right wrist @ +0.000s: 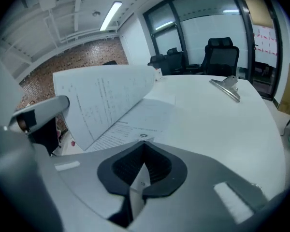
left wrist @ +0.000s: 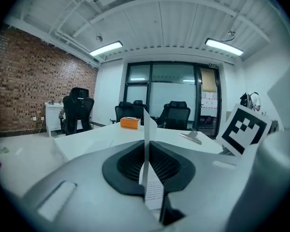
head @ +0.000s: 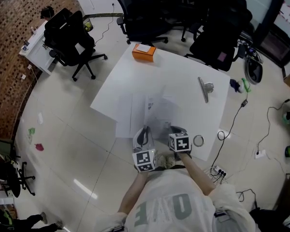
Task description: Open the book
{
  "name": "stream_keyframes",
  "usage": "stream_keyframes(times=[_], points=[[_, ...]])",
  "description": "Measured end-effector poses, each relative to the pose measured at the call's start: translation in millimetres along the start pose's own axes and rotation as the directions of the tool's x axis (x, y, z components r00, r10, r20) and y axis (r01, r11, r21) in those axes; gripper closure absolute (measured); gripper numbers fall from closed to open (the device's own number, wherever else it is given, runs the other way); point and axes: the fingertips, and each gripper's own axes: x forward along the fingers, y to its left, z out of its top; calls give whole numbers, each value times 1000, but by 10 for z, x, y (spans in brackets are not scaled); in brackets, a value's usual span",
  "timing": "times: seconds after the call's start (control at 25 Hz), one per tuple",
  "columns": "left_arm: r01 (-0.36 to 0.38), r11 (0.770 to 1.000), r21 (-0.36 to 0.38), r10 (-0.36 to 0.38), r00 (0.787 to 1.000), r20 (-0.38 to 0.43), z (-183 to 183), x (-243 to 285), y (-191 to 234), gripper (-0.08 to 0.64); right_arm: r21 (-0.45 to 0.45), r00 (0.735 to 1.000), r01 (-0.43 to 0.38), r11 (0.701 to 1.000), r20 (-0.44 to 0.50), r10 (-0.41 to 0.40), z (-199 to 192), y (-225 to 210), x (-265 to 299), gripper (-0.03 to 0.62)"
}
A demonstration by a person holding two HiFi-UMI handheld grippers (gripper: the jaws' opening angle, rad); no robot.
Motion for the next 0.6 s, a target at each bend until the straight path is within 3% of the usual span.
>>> stream_keyframes(times=[0.24,0.44,0.6], points=[[-17,1000,-20,17,1000,1,-38,-7,71,520,-103,998,-22,994,-57,16,-152,98,131,591],[-111,988,-103,114,993,22,-19,-68,414,519,-125,997,-25,992,-80,15,-159,60,136,591],[-189,974,-128,191,981,5,-86,-159,667,515,-105,998,-4,994,-67,-3,-123,-49,93,591]])
